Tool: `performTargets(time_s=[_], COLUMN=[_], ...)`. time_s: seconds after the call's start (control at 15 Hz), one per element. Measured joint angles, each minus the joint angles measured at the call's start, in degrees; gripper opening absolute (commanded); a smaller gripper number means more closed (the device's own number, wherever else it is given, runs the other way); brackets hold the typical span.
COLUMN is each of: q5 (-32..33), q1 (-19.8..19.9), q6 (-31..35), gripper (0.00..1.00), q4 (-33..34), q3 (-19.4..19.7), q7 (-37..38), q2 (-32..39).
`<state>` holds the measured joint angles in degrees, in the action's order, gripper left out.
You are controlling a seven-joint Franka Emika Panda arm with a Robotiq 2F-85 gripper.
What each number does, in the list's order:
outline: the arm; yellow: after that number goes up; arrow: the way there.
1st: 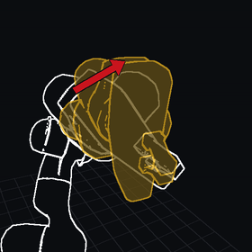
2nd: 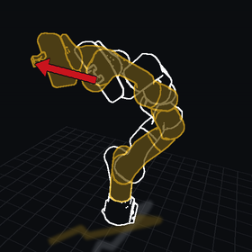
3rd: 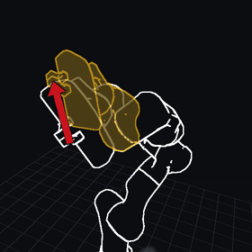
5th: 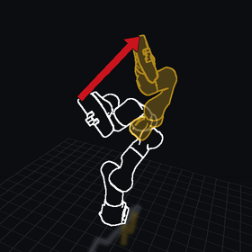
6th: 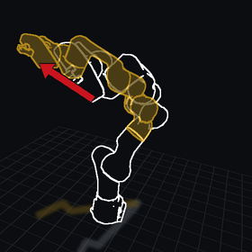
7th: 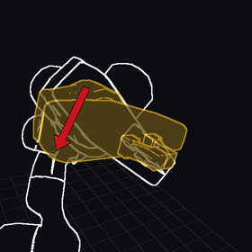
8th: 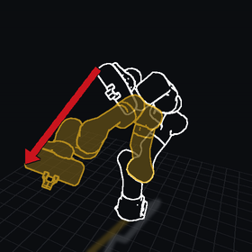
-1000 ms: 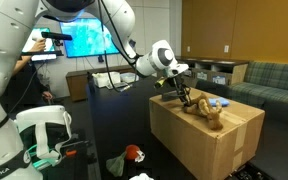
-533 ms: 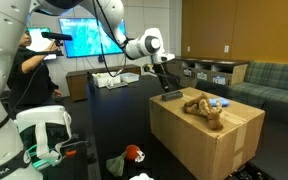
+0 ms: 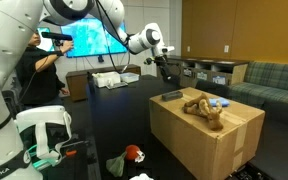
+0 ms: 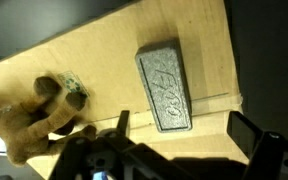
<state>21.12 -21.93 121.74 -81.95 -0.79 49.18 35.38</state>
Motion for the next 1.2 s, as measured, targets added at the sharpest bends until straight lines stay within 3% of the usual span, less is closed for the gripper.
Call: performTargets(time_s=[0.47, 0.93, 1.2], q5=[1.41, 9.22, 13.09], q1=[-2.12, -7.57, -11.51], q6=[-1.69, -2.32, -6.50], gripper=[1.00, 1.00, 1.00], q4=[11.50, 14.28, 15.27], q3=[4.80, 10.49, 12.92], q7=[5.50, 26.02, 33.06], q2=[7.80, 10.41, 11.68])
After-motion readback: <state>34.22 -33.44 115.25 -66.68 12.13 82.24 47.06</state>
